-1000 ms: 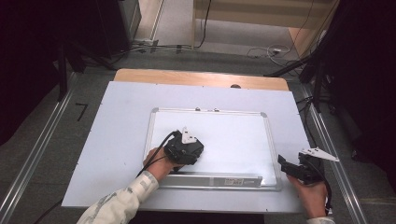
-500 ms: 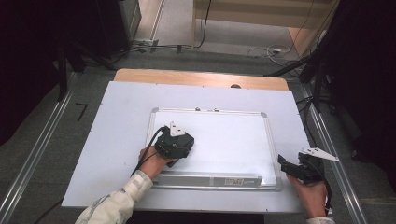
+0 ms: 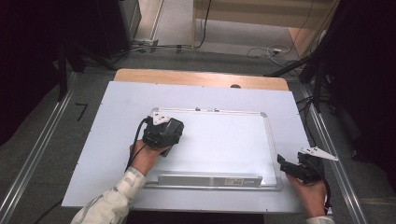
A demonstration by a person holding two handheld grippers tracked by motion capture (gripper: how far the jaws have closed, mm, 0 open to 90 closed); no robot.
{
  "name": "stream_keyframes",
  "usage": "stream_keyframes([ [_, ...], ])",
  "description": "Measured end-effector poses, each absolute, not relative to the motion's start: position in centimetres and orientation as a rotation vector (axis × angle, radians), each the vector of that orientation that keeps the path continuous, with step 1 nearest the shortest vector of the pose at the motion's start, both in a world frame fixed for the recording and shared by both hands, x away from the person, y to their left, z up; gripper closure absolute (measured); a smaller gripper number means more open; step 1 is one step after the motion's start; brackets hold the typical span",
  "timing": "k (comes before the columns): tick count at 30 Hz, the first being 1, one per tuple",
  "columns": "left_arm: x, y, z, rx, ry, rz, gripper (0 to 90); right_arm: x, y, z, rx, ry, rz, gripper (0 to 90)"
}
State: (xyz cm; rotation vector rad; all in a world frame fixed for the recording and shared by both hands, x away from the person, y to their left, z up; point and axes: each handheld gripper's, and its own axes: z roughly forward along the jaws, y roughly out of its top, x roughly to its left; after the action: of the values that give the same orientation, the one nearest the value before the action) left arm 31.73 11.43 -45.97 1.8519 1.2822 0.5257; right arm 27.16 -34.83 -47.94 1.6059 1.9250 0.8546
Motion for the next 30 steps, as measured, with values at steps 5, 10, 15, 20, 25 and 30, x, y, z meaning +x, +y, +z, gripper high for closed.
stream_keyframes([
  [5,32.4,12.1,-45.4,1.819,1.322,0.551,40.2,27.2,-34.8,-47.9,1.605,1.926,0.856,17.3],
  [10,33.0,12.8,-45.2,1.782,1.361,0.569,40.2,27.3,-34.8,-47.9,1.601,1.929,0.856,17.4],
  [15,33.8,13.5,-45.3,1.755,1.403,0.587,40.1,27.3,-34.8,-47.9,1.604,1.927,0.857,17.4],
  [20,34.8,13.8,-45.5,1.734,1.448,0.61,40.1,27.3,-34.8,-47.9,1.605,1.926,0.857,17.4],
  [25,35.8,13.8,-46.0,1.732,1.501,0.647,40.0,27.3,-34.9,-48.0,1.602,1.927,0.863,17.3],
  [30,37.1,13.4,-46.8,1.725,1.551,0.666,40.0,27.3,-34.9,-47.9,1.603,1.928,0.864,17.4],
])
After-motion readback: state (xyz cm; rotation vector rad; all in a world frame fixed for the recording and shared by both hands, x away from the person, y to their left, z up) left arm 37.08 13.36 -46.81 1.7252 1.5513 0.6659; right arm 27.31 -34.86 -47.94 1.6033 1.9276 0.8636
